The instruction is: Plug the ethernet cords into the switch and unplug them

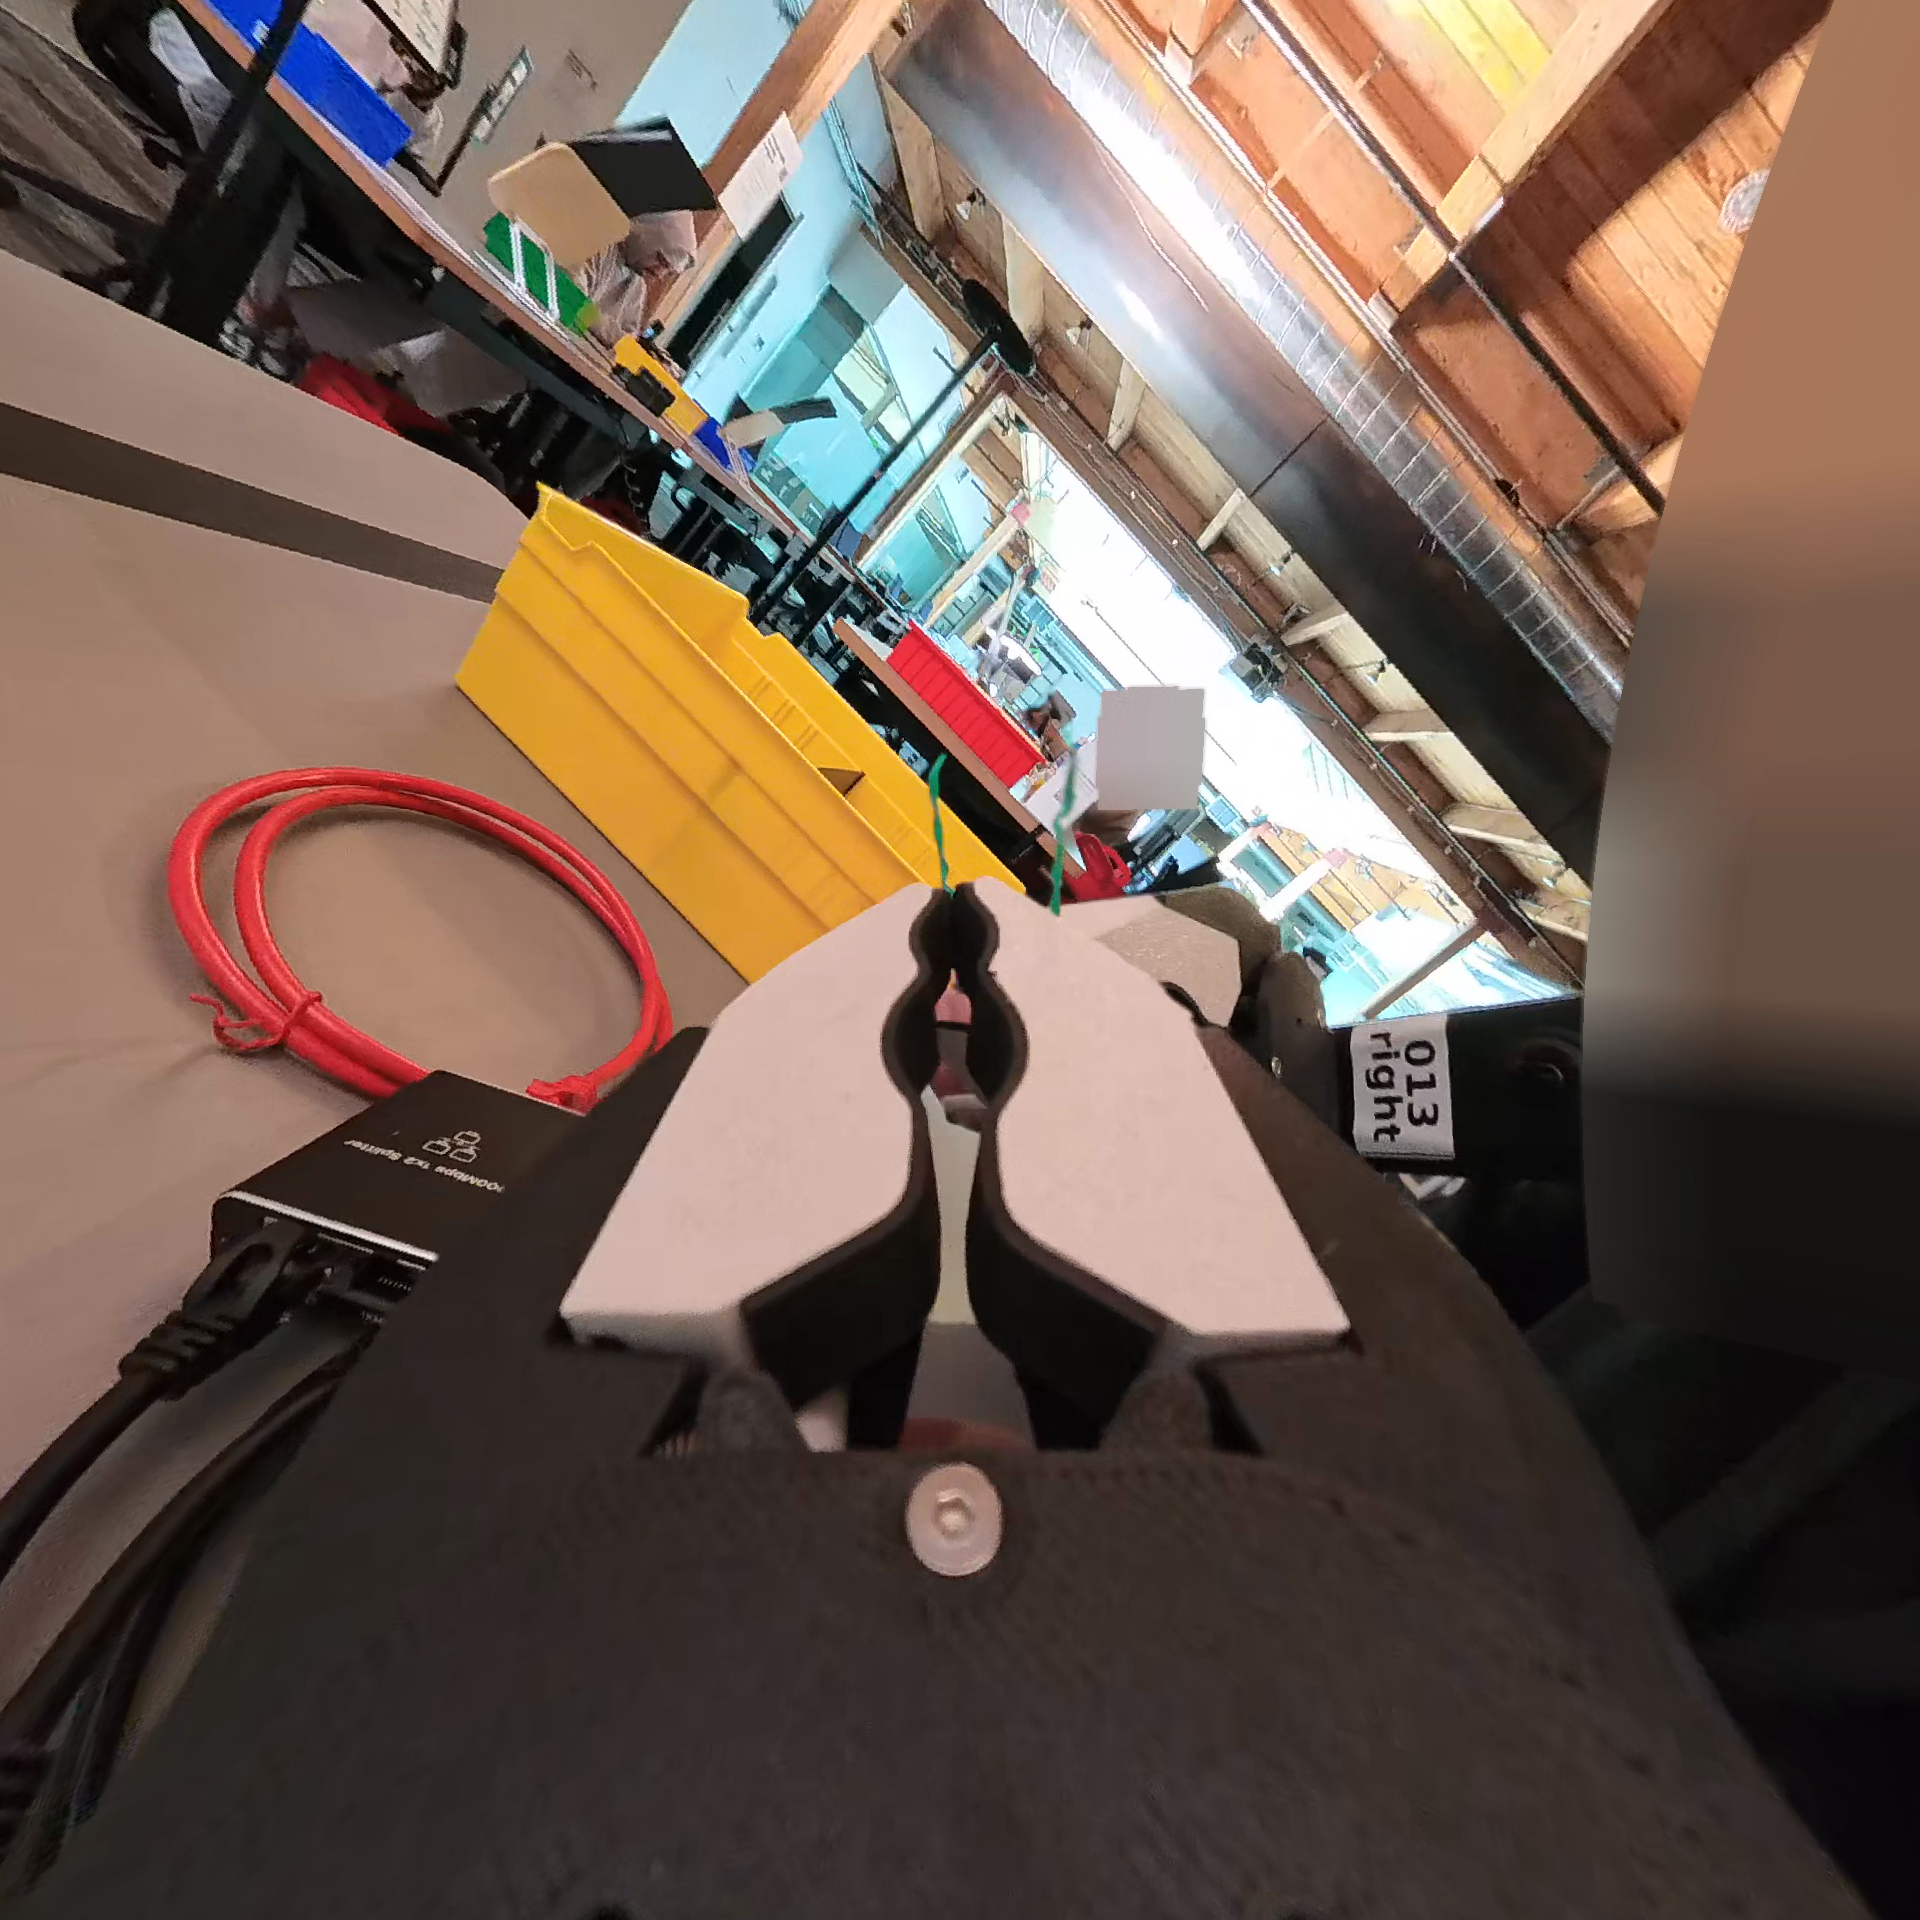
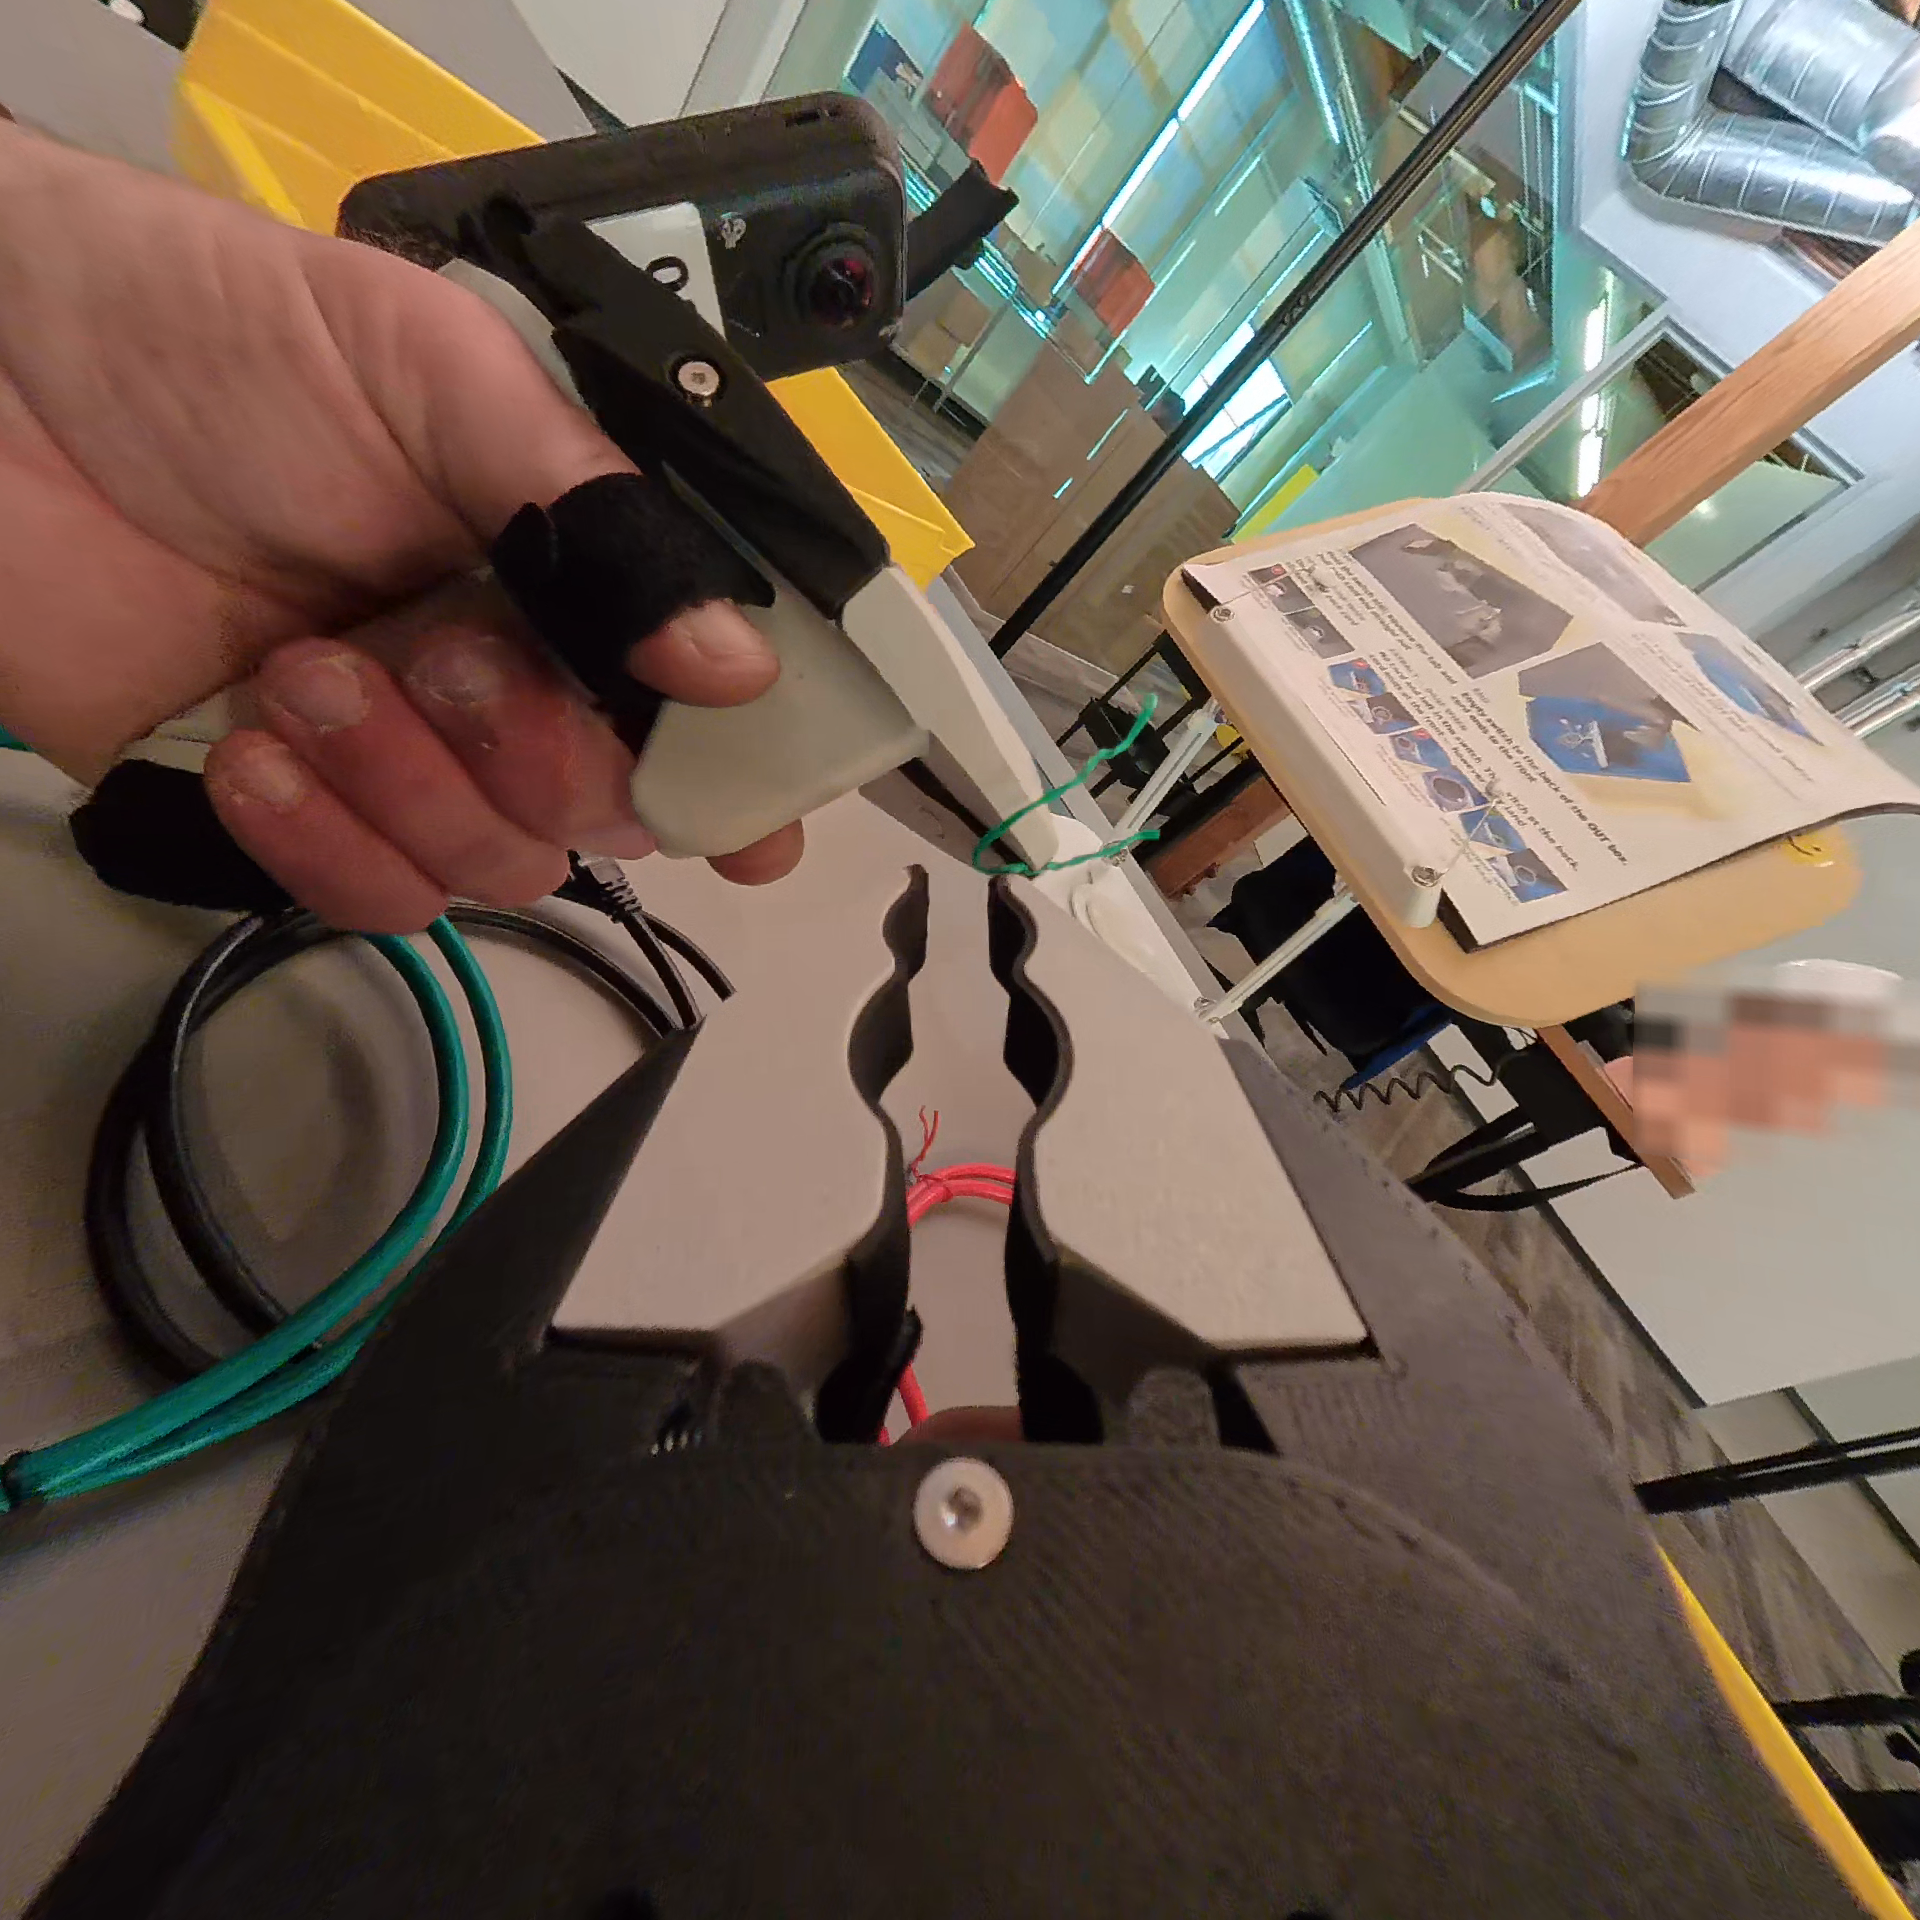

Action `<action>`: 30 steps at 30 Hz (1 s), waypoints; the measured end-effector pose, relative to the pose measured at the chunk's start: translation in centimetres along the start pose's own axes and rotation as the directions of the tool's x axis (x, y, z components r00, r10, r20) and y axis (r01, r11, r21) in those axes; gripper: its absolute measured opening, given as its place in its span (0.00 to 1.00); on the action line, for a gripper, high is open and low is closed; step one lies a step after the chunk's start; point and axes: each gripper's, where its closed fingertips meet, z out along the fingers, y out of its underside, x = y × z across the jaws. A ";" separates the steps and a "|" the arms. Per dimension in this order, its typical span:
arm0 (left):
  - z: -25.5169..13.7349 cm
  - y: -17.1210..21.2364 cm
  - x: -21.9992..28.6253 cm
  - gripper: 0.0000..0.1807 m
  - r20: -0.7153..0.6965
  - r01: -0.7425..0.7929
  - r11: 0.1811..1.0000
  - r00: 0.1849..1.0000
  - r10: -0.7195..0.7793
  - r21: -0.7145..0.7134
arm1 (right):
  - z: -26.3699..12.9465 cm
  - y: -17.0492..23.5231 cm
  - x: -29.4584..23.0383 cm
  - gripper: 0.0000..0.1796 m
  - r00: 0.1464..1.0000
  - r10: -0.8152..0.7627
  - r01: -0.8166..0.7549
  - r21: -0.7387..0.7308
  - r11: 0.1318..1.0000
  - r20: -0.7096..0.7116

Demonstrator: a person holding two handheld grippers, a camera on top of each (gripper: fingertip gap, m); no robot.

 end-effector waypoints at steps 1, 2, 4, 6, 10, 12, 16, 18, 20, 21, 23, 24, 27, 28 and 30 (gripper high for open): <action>-0.1 -0.1 0.0 0.00 0.003 0.005 1.000 1.000 -0.005 0.012 | 0.0 -0.1 0.0 0.05 1.000 -0.004 0.004 0.004 1.000 -0.003; -0.1 -0.3 -0.1 0.00 0.004 0.012 1.000 1.000 -0.012 0.021 | -0.1 -0.2 0.1 0.05 1.000 -0.008 0.008 0.008 1.000 -0.013; -0.2 -0.3 -0.2 0.00 -0.003 0.031 0.999 1.000 -0.031 0.031 | -0.1 -0.5 0.2 0.05 1.000 -0.016 0.017 0.011 1.000 -0.023; -0.2 -0.2 -0.3 0.00 -0.001 0.042 0.999 0.999 -0.042 0.034 | -0.1 -0.7 0.0 0.04 0.999 -0.025 0.026 0.017 1.000 -0.025; 0.0 0.0 -0.3 0.00 -0.008 0.060 0.997 0.998 -0.060 0.037 | -0.1 -0.6 0.3 0.01 0.999 -0.033 0.034 0.010 0.999 -0.042; 0.0 0.1 -0.3 0.00 -0.008 0.065 0.997 0.998 -0.065 0.040 | -0.2 -0.6 0.3 0.00 0.999 -0.032 0.032 0.010 0.999 -0.042; 0.1 0.1 -0.3 0.00 -0.010 0.067 0.997 0.998 -0.066 0.039 | -0.3 -0.7 0.4 0.00 0.999 -0.009 0.009 0.019 1.000 -0.032; 0.0 0.1 -0.4 0.00 -0.007 0.059 0.998 0.998 -0.059 0.038 | -0.4 -0.7 0.5 0.00 1.000 0.008 -0.008 0.025 1.000 -0.019; 0.1 0.2 -0.4 0.01 -0.002 0.048 0.998 0.999 -0.048 0.028 | -0.5 -0.7 0.6 0.00 0.999 0.034 -0.034 0.032 0.999 0.001; 0.1 0.2 -0.5 0.01 0.002 0.035 0.999 0.999 -0.035 0.021 | -0.6 -0.7 0.7 0.00 0.998 0.057 -0.058 0.037 0.998 0.017; 0.0 0.4 -0.6 0.02 0.015 -0.010 1.000 1.000 0.010 -0.006 | -0.7 -0.6 0.6 0.00 0.990 0.125 -0.128 0.044 0.991 0.068; 0.0 0.5 -0.8 0.03 0.029 -0.047 0.999 0.998 0.047 -0.028 | -0.7 -0.6 0.7 0.00 0.982 0.166 -0.171 0.050 0.984 0.095; -0.4 0.1 -1.4 0.05 0.086 -0.167 0.984 0.981 0.172 -0.063 | -1.0 -0.8 0.5 0.00 0.914 0.330 -0.350 0.048 0.935 0.236; -0.6 -0.1 -1.4 0.05 0.099 -0.210 0.975 0.971 0.216 -0.073 | -1.2 -0.8 0.8 0.00 0.888 0.381 -0.406 0.049 0.913 0.256; -0.9 -0.7 -1.6 0.09 0.136 -0.284 0.954 0.946 0.296 -0.099 | -1.3 -0.5 1.0 0.00 0.842 0.448 -0.476 0.022 0.879 0.300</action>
